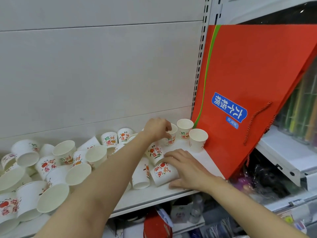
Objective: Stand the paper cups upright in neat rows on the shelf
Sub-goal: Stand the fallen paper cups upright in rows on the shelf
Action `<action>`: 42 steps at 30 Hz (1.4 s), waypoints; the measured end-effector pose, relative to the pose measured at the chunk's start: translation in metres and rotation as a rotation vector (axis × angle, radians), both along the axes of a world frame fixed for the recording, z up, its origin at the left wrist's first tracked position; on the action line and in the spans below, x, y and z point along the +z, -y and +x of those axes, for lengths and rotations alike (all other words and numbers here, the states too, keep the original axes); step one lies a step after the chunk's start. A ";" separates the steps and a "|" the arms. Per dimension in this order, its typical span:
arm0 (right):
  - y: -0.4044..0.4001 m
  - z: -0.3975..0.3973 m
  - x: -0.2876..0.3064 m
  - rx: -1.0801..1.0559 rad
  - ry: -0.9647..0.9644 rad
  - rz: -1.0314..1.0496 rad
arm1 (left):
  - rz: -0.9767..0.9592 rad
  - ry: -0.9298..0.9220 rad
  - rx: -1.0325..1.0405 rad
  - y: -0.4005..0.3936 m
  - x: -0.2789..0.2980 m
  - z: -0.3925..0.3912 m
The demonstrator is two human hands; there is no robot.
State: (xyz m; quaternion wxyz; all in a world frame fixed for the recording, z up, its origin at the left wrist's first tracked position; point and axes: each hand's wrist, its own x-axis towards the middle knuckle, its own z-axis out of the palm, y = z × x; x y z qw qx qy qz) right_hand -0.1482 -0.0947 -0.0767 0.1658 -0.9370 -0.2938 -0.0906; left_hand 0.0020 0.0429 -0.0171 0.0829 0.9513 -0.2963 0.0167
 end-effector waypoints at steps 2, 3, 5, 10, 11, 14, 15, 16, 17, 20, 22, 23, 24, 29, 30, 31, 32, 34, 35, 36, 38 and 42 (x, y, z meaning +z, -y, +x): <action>-0.001 0.001 -0.002 -0.020 -0.056 -0.016 | -0.031 -0.041 0.011 -0.008 0.012 0.000; -0.002 0.001 -0.003 -0.034 -0.085 -0.013 | -0.042 -0.055 0.023 -0.014 0.019 0.001; -0.002 0.003 -0.003 -0.066 -0.131 -0.005 | -0.065 -0.072 0.053 -0.026 0.029 0.002; 0.002 0.002 0.004 -0.124 -0.279 0.090 | -0.116 -0.091 0.124 -0.056 0.033 -0.004; 0.006 0.002 0.008 -0.120 -0.305 0.147 | -0.133 -0.092 0.140 -0.060 0.031 -0.007; 0.019 0.005 0.022 -0.161 -0.267 0.213 | -0.185 -0.108 0.214 -0.074 0.025 -0.013; 0.023 0.007 0.028 -0.201 -0.237 0.207 | -0.191 -0.115 0.242 -0.077 0.024 -0.016; 0.026 0.010 0.034 -0.245 -0.209 0.198 | -0.189 -0.119 0.271 -0.080 0.022 -0.018; 0.027 0.013 0.039 -0.285 -0.183 0.185 | -0.175 -0.121 0.300 -0.081 0.022 -0.020; 0.026 0.028 0.048 -0.365 -0.140 0.130 | -0.059 -0.132 0.382 -0.081 0.023 -0.027; 0.021 0.036 0.050 -0.407 -0.153 0.090 | 0.032 -0.189 0.425 -0.078 0.025 -0.030; 0.019 0.040 0.049 -0.429 -0.158 0.073 | 0.067 -0.219 0.438 -0.077 0.026 -0.031; 0.017 0.042 0.049 -0.451 -0.163 0.058 | 0.091 -0.245 0.445 -0.076 0.025 -0.030; 0.013 0.042 0.041 -0.527 -0.223 0.033 | 0.113 -0.299 0.431 -0.071 0.024 -0.025; 0.013 0.041 0.040 -0.533 -0.237 0.025 | 0.117 -0.286 0.433 -0.070 0.023 -0.024; 0.013 0.039 0.039 -0.534 -0.242 0.016 | 0.120 -0.272 0.436 -0.070 0.023 -0.024; 0.013 0.037 0.039 -0.532 -0.242 0.008 | 0.126 -0.266 0.436 -0.071 0.023 -0.023; 0.012 0.034 0.037 -0.531 -0.238 0.011 | 0.119 -0.279 0.418 -0.072 0.024 -0.022; 0.012 0.032 0.037 -0.532 -0.231 0.017 | 0.101 -0.289 0.411 -0.073 0.024 -0.021; 0.010 0.030 0.037 -0.534 -0.205 0.027 | 0.075 -0.290 0.411 -0.076 0.027 -0.021; 0.003 0.023 0.040 -0.522 -0.043 0.077 | 0.038 -0.257 0.431 -0.085 0.037 -0.021; -0.034 0.015 0.043 -0.447 0.223 0.264 | 0.138 -0.298 0.444 -0.097 0.058 -0.035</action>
